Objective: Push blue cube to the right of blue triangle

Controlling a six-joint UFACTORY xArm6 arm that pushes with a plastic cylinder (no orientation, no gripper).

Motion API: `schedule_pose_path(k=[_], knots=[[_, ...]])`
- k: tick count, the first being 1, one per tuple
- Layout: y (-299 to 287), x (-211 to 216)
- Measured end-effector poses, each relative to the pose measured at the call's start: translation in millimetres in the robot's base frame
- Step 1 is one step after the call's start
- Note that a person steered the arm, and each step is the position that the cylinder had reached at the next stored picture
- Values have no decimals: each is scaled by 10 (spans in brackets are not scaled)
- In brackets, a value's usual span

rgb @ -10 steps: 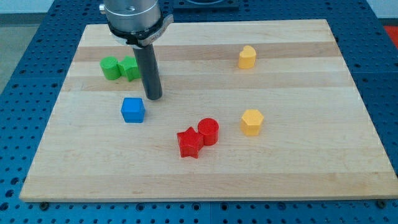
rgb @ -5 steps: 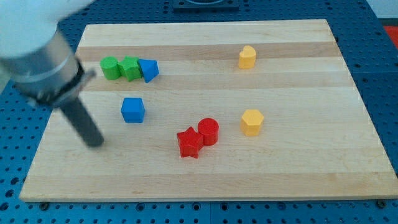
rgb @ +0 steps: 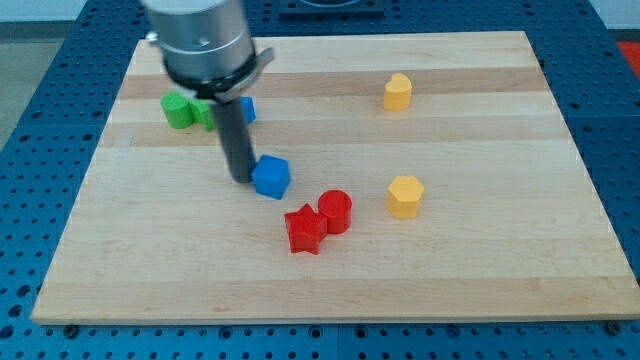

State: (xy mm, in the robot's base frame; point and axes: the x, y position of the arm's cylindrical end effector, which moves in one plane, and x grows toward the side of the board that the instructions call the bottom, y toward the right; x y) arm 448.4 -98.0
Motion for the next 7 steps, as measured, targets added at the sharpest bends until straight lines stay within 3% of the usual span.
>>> schedule_pose_path(k=[1, 2, 3, 4, 6, 7], knots=[[-41, 13], [-371, 560], [-168, 928], [18, 296], [22, -162], [22, 292]])
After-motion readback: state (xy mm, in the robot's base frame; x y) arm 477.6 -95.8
